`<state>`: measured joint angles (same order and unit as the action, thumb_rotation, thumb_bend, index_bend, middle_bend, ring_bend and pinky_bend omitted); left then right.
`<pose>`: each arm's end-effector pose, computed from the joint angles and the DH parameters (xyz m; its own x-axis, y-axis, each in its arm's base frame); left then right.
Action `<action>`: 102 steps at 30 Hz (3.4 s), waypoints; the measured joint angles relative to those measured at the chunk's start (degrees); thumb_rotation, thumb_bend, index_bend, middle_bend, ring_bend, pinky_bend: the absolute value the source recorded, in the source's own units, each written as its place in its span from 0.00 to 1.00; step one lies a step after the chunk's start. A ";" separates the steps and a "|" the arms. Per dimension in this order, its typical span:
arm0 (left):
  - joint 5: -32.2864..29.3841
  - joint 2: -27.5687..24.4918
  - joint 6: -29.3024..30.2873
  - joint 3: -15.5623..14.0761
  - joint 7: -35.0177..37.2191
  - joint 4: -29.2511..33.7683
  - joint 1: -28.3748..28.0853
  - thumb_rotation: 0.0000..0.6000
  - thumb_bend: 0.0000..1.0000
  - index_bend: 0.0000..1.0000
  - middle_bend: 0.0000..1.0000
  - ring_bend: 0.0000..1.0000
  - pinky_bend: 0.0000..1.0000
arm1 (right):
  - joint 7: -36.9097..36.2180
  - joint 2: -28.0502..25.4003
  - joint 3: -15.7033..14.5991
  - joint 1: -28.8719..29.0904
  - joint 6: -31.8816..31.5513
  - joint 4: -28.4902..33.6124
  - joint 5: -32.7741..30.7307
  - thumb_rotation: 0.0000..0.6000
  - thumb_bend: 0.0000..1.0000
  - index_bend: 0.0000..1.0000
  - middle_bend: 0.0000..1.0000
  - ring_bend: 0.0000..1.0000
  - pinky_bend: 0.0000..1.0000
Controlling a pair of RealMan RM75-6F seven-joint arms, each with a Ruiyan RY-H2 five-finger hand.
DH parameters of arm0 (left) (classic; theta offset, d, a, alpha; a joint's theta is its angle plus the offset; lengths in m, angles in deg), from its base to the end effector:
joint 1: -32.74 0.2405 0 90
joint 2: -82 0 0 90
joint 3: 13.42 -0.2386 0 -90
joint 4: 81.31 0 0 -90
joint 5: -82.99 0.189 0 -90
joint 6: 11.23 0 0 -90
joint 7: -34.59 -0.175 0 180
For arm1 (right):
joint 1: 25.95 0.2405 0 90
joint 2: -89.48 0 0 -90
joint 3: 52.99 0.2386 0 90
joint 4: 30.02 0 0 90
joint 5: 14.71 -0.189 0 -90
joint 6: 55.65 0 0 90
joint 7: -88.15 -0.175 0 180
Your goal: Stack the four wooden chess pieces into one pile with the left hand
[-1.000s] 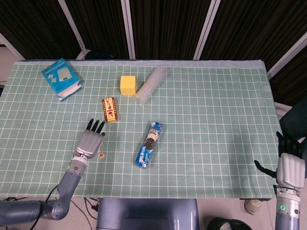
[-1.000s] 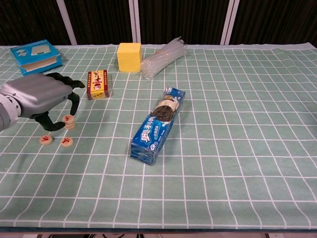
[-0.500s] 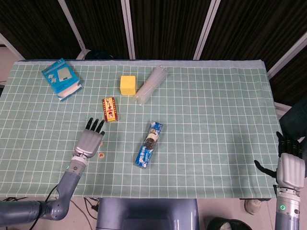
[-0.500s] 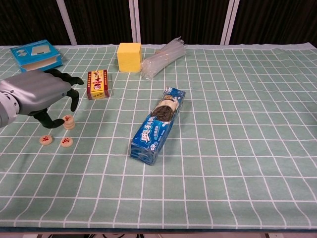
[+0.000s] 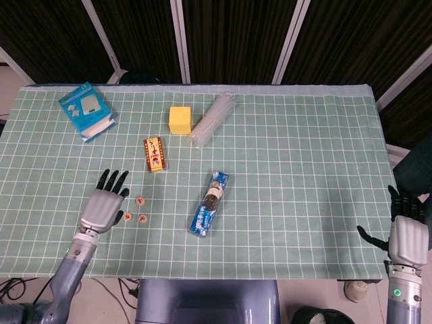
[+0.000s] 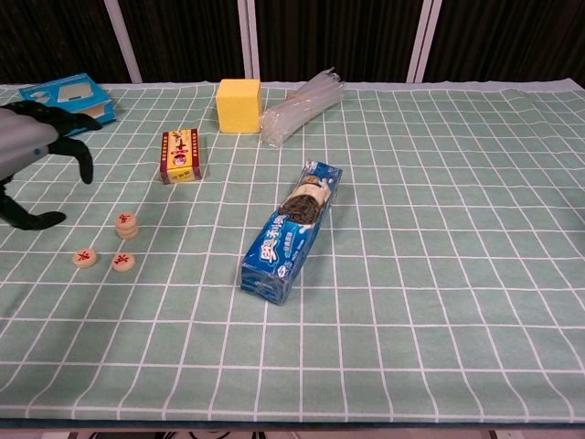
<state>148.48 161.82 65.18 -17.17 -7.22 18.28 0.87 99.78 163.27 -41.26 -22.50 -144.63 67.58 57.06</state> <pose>-0.1895 0.2813 0.0438 0.7126 0.1310 0.6892 0.6940 -0.2753 -0.6653 -0.2887 -0.2207 0.1618 0.3212 0.1440 0.9360 -0.9255 0.2570 0.2780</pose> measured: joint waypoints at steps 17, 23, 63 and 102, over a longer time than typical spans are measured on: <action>3.20 4.28 -5.51 -0.15 8.22 -12.45 4.19 1.00 0.27 0.37 0.02 0.00 0.00 | -0.22 -0.11 0.18 -0.06 0.17 0.18 -0.48 1.00 0.23 0.00 0.01 0.00 0.00; 3.94 6.02 -6.28 0.66 6.66 -12.63 3.95 1.00 0.27 0.40 0.02 0.00 0.00 | -0.43 -0.18 0.24 -0.05 0.25 0.13 -0.54 1.00 0.23 0.00 0.01 0.00 0.00; 3.37 9.60 -8.86 3.15 -0.50 -12.76 4.41 1.00 0.32 0.46 0.02 0.00 0.00 | -1.08 -0.36 0.51 -0.09 0.33 0.12 -0.90 1.00 0.23 0.00 0.01 0.00 0.00; 2.14 9.92 -9.55 3.75 -2.79 -12.60 4.67 1.00 0.33 0.45 0.02 0.00 0.00 | -0.84 -0.37 0.67 -0.11 0.38 0.32 -1.51 1.00 0.23 0.00 0.01 0.00 0.00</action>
<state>150.62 171.74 55.63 -13.42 -10.02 5.68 5.55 98.94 162.90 -40.59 -22.60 -144.25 67.90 55.55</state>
